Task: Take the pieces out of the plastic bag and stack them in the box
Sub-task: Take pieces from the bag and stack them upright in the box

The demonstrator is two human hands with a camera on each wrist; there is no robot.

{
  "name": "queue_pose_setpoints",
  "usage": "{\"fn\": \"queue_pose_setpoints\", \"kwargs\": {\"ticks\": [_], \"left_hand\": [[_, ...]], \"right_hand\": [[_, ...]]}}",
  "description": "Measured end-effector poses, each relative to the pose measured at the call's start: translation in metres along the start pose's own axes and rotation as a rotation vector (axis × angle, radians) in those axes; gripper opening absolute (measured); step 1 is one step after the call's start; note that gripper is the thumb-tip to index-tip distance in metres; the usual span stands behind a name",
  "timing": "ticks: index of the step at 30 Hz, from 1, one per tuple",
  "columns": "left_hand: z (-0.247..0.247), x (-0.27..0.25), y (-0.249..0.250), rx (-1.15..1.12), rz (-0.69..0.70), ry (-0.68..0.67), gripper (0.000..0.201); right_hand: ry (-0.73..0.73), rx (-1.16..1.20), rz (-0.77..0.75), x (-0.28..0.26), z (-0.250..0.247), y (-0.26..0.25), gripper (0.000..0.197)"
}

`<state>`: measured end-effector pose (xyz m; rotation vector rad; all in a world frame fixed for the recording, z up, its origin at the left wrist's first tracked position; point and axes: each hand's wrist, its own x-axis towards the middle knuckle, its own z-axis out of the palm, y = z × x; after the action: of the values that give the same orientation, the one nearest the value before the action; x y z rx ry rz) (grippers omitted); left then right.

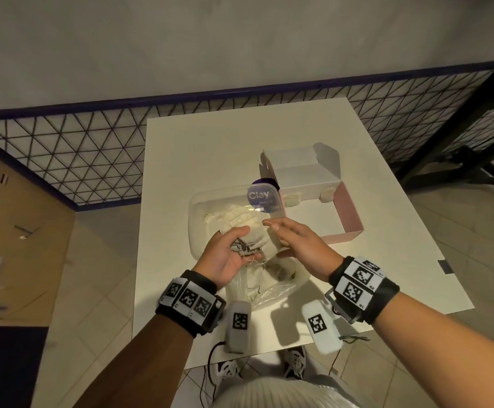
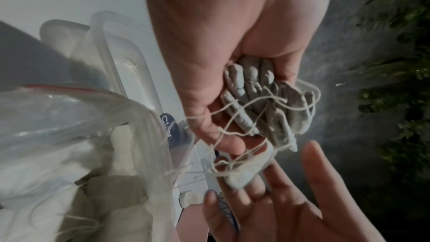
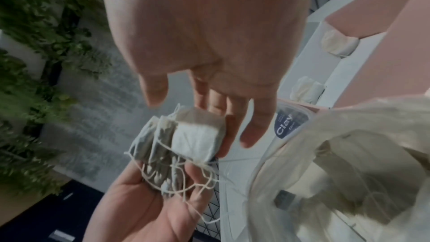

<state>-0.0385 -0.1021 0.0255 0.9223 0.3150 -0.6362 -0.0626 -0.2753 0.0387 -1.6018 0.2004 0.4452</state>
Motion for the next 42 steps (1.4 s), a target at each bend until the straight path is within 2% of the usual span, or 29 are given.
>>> {"fn": "queue_pose_setpoints", "kwargs": {"ticks": [3, 7, 10, 12, 14, 17, 19, 21, 22, 24, 26, 29, 33, 36, 38, 42], "left_hand": [[-0.006, 0.001, 0.003, -0.03, 0.014, 0.02, 0.03], [-0.016, 0.002, 0.011, -0.041, 0.049, 0.087, 0.012], [-0.025, 0.002, 0.015, -0.034, 0.07, 0.126, 0.01], [-0.028, 0.003, 0.014, -0.004, 0.072, 0.132, 0.02], [-0.028, 0.005, 0.012, 0.02, 0.067, 0.148, 0.035], [-0.029, 0.011, 0.007, 0.035, 0.053, 0.207, 0.047], [-0.033, 0.015, 0.006, 0.049, 0.037, 0.256, 0.046], [-0.038, 0.02, 0.006, 0.072, 0.015, 0.286, 0.035], [-0.04, 0.021, 0.007, 0.079, 0.008, 0.294, 0.029], [-0.043, 0.021, 0.008, 0.069, 0.01, 0.296, 0.022], [-0.043, 0.02, 0.01, 0.059, 0.02, 0.281, 0.025], [-0.037, 0.019, 0.007, 0.095, 0.014, 0.248, 0.03], [-0.022, 0.017, 0.002, 0.151, 0.01, 0.167, 0.046], [-0.012, 0.012, -0.001, 0.205, 0.015, 0.016, 0.042], [-0.01, 0.01, -0.004, 0.22, 0.024, -0.049, 0.042], [-0.007, 0.009, -0.007, 0.132, -0.009, -0.043, 0.037]], "right_hand": [[0.01, 0.023, -0.009, -0.001, -0.001, 0.003, 0.019], [0.087, 0.001, -0.012, -0.004, -0.011, 0.004, 0.015], [0.15, 0.1, -0.02, -0.01, -0.022, -0.004, 0.005], [0.12, 0.282, -0.013, -0.017, -0.026, -0.014, 0.011], [0.018, 0.49, -0.015, -0.024, -0.025, -0.026, 0.014], [-0.12, 0.657, -0.088, -0.029, -0.018, -0.04, 0.015], [-0.146, 0.684, -0.126, -0.028, -0.015, -0.044, 0.026], [-0.128, 0.679, -0.147, -0.026, -0.017, -0.046, 0.034], [-0.121, 0.691, -0.16, -0.023, -0.02, -0.045, 0.034], [-0.095, 0.727, -0.163, -0.022, -0.025, -0.046, 0.021], [-0.042, 0.685, -0.14, -0.019, -0.027, -0.044, 0.008], [0.005, 0.46, -0.06, -0.013, -0.019, -0.038, 0.008], [-0.011, 0.303, -0.039, -0.006, -0.004, -0.032, 0.016], [0.06, 0.129, -0.025, -0.003, 0.01, -0.024, 0.008], [0.151, 0.073, -0.031, -0.001, 0.017, -0.017, 0.01], [0.278, 0.035, -0.035, 0.003, 0.023, -0.005, 0.008]]}}
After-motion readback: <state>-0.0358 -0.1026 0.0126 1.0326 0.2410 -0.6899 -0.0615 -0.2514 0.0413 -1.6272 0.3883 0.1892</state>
